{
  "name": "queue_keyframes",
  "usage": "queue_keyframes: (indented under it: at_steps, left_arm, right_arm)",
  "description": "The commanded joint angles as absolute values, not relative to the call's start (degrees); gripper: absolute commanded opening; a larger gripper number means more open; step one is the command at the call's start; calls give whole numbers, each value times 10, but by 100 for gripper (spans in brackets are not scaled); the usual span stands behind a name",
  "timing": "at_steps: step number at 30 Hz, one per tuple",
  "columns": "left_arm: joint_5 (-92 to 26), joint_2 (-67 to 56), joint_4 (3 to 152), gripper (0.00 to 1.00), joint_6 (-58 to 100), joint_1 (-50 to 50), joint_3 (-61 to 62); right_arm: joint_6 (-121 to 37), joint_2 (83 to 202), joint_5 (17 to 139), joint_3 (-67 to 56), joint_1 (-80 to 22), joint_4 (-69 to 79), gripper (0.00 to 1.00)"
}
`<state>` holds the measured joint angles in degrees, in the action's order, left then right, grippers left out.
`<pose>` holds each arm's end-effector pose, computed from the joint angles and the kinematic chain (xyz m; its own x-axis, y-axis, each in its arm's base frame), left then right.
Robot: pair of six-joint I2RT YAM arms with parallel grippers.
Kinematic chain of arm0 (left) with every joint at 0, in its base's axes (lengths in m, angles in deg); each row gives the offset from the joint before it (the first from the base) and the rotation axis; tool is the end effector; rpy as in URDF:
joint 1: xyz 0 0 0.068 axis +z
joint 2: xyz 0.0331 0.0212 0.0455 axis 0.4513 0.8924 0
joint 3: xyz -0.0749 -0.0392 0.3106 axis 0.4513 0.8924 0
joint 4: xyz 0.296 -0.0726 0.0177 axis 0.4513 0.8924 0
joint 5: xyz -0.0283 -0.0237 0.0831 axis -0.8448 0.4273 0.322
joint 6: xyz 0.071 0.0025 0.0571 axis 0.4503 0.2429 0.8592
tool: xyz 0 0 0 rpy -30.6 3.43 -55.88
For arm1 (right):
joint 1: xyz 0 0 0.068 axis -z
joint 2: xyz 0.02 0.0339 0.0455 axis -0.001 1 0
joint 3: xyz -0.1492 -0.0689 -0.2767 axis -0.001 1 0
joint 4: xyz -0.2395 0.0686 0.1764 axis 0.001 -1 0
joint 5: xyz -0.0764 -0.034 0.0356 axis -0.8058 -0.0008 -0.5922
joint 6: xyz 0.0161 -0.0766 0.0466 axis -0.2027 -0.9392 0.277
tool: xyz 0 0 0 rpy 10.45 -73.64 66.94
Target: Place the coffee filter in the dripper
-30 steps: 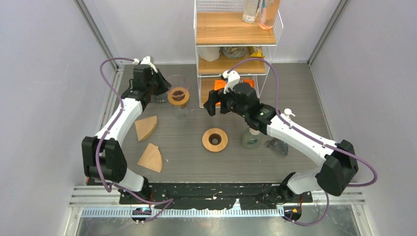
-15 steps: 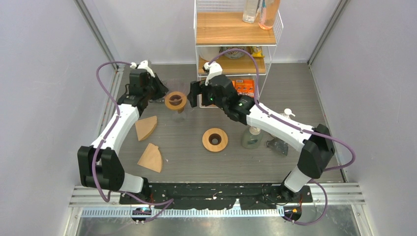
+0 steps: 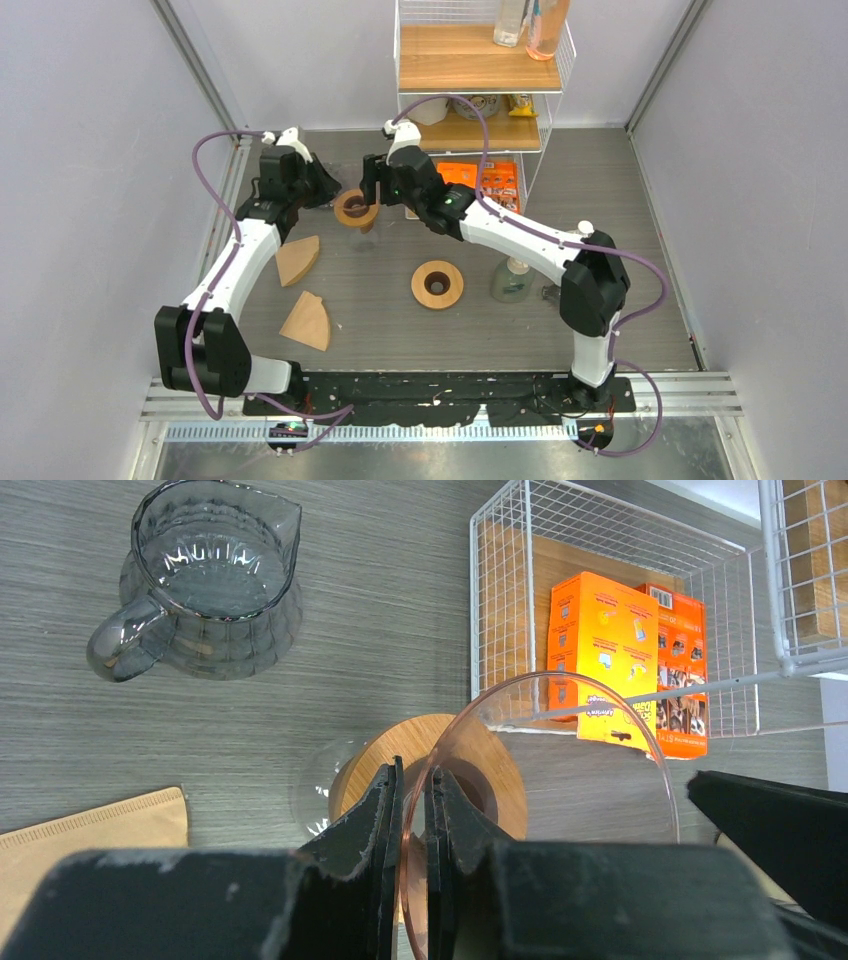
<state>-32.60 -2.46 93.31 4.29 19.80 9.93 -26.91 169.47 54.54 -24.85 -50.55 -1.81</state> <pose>0.3847 -0.0586 0.3243 -0.5440 -0.4016 -0.7367 -0.0198 0.8839 -0.4672 0.3701 0.4167 0.3551 -0.4224 0.0547 -0.9048 -0.4630 0.8451 0.2672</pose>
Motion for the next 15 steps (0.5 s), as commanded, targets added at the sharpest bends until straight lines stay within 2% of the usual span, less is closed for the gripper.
queue_keyframes:
  at_steps: [1,5,8,15]
  left_arm:
    - [-325,-22,993,0,75,202,129]
    - [-329,-23,987,0,73,203,135]
    - [-330,-23,984,0,73,203,139]
    - [-328,-10,993,0,63,203,141]
  right_arm:
    - [-255,1717,528,-298,-512,-22,64]
    - [-253,1738,531,-318,-513,-37,55]
    - [-250,1748,534,-325,-513,-48,43]
    - [-261,1763,553,-337,-513,-106,21]
